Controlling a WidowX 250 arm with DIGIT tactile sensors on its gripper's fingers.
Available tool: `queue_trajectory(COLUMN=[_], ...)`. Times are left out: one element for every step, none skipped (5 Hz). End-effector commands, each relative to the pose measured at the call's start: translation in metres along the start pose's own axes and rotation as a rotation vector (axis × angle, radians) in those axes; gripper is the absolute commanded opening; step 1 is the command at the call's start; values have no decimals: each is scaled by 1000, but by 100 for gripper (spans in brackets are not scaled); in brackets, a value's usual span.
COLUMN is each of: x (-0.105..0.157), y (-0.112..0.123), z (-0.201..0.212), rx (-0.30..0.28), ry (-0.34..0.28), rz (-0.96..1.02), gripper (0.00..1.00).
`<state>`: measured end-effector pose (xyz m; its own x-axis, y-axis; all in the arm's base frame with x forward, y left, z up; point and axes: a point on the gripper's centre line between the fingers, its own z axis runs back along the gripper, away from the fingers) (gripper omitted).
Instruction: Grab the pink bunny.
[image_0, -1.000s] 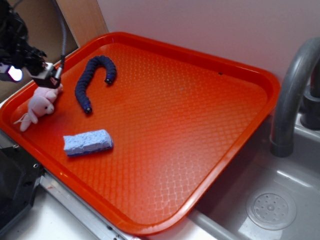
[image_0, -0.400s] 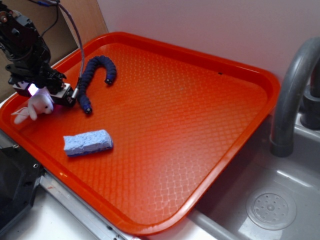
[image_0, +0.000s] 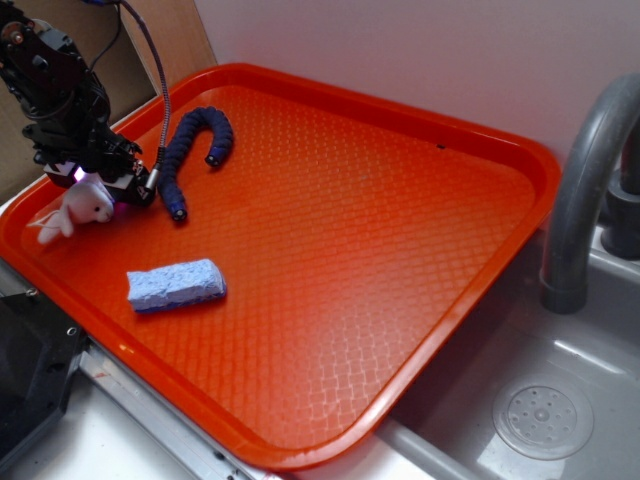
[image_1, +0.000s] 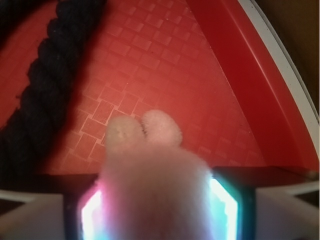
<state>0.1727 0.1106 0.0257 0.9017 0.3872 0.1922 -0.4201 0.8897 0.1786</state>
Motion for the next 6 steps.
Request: queue_trajectory(x=[18, 29, 33, 37, 39, 43], y=[5, -6, -33, -53, -69, -77], z=[46, 85, 140, 181, 213, 213], rx=[-13, -94, -220, -322, -410, -432], ry=[-16, 18, -36, -72, -126, -131], rz=[-125, -213, -289, -336, -360, -446], gripper=[0, 0, 0, 0, 0, 0])
